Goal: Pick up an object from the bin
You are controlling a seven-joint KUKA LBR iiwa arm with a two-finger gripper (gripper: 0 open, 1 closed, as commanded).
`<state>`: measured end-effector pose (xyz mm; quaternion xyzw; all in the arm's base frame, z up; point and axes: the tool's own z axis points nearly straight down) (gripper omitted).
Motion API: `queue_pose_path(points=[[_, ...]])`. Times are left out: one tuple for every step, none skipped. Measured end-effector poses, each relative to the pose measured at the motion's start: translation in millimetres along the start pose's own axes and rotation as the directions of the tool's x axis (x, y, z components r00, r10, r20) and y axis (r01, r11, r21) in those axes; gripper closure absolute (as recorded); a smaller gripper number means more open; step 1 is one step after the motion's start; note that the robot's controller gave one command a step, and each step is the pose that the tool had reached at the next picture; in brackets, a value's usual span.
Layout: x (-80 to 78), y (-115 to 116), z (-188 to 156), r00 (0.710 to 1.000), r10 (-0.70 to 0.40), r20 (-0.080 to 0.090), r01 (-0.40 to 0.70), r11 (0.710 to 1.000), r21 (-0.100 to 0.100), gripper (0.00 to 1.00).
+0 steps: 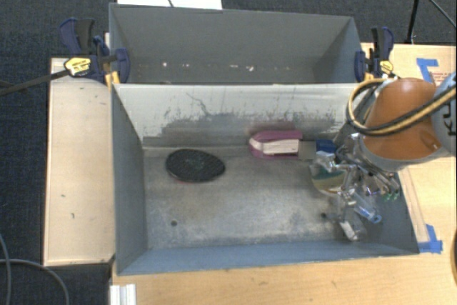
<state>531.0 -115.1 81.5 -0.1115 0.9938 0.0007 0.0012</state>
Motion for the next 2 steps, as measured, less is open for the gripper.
queue_pose_path(points=[[-1.6,3,1,1.0,-0.006,-0.001,0.006,1.0,0.0,1.0],[16.8,-7,-204,0.999,-0.038,0.008,0.038,0.999,0.007,1.0]])
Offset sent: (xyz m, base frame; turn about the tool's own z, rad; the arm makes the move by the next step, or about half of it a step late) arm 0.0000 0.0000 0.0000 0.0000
